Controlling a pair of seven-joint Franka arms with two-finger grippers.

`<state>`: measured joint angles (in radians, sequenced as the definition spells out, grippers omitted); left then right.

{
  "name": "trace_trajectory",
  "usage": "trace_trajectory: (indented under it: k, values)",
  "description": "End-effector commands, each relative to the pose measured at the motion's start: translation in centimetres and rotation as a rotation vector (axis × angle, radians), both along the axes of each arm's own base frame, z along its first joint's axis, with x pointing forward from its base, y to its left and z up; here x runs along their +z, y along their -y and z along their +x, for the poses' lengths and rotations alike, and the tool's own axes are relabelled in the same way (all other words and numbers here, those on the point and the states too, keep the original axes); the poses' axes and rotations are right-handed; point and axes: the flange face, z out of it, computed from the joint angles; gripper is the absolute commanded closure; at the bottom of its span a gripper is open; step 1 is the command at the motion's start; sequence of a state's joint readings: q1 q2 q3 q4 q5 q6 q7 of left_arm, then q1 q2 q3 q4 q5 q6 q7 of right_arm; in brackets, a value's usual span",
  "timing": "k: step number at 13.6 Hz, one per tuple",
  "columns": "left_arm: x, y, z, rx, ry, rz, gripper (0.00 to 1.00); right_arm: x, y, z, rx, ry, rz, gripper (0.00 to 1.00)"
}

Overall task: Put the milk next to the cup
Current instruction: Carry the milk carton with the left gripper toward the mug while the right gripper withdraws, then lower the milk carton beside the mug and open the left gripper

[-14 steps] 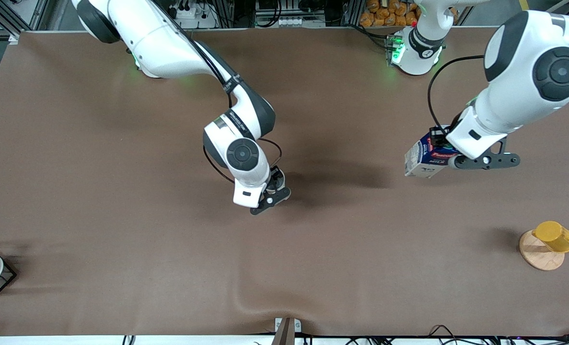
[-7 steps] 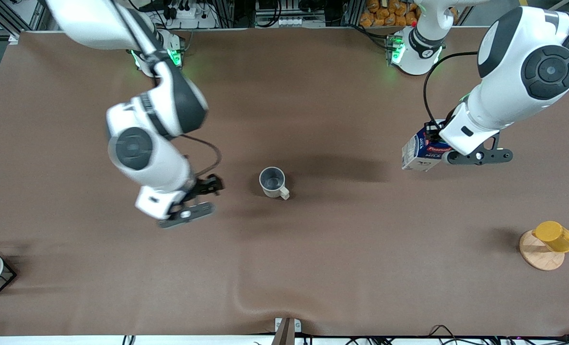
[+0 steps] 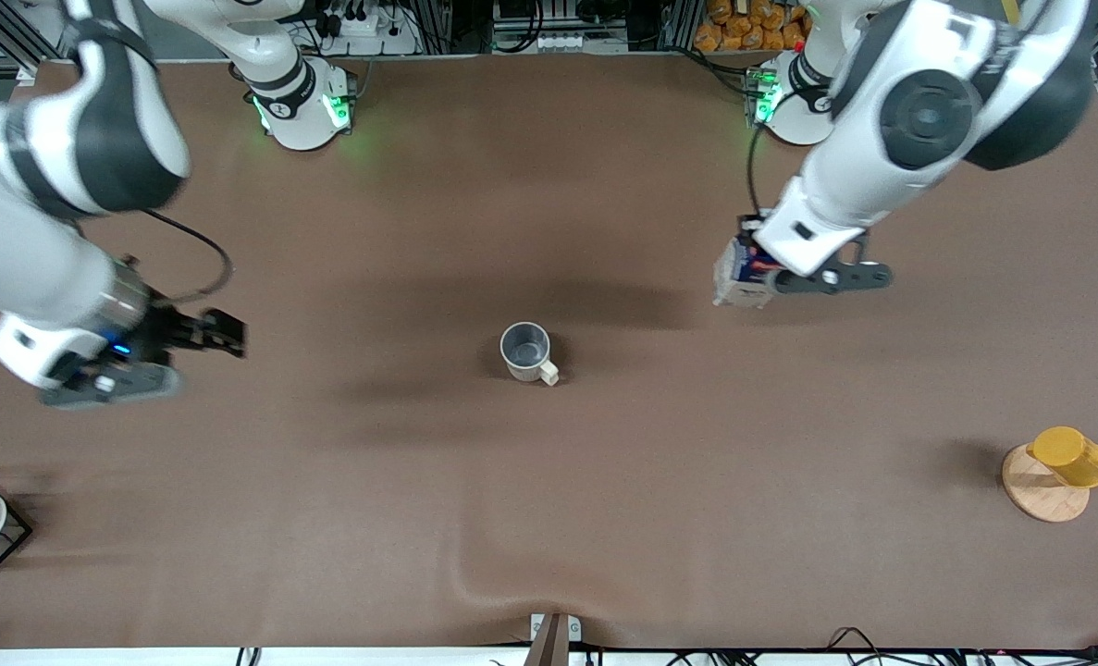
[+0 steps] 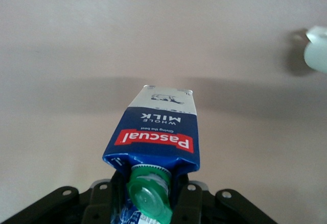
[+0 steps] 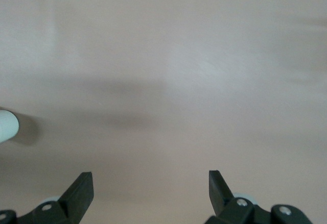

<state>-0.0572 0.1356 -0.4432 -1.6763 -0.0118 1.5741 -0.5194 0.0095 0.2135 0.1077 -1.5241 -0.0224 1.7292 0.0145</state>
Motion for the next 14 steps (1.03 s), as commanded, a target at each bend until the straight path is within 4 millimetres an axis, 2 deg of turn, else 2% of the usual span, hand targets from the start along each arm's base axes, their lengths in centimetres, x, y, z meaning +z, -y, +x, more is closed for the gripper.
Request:
trace_trajectory:
  k: [1, 4, 7, 8, 11, 12, 14]
  values:
    - [-0.6, 4.4, -1.7, -0.003, -0.012, -0.027, 0.72, 3.1, 3.3, -3.5, -0.055, 0.012, -0.014, 0.0]
    - [-2.3, 10.1, -3.9, 0.053, -0.003, -0.035, 0.72, 5.5, 6.5, -5.5, -0.131, -0.012, -0.02, 0.0]
    - [-5.0, 15.6, -6.8, 0.098, -0.011, -0.022, 0.72, 7.1, 8.7, -5.4, -0.213, 0.018, 0.0, 0.0]
    - [-6.3, 17.4, -7.8, 0.124, -0.022, -0.01, 0.72, 7.8, 8.8, -5.5, -0.254, 0.032, 0.001, 0.0]
    - [-7.1, 22.8, -8.0, 0.195, -0.014, -0.031, 0.72, 9.0, 8.3, -6.1, -0.329, 0.006, -0.001, 0.0]
    - [-7.5, 23.4, -7.0, 0.212, -0.014, -0.038, 0.72, 9.3, 8.0, -6.5, -0.36, -0.005, -0.003, 0.0]
    - [-8.4, 24.9, -7.1, 0.206, 0.017, -0.021, 0.71, 10.3, 7.8, -7.8, -0.372, -0.029, -0.007, 0.0]
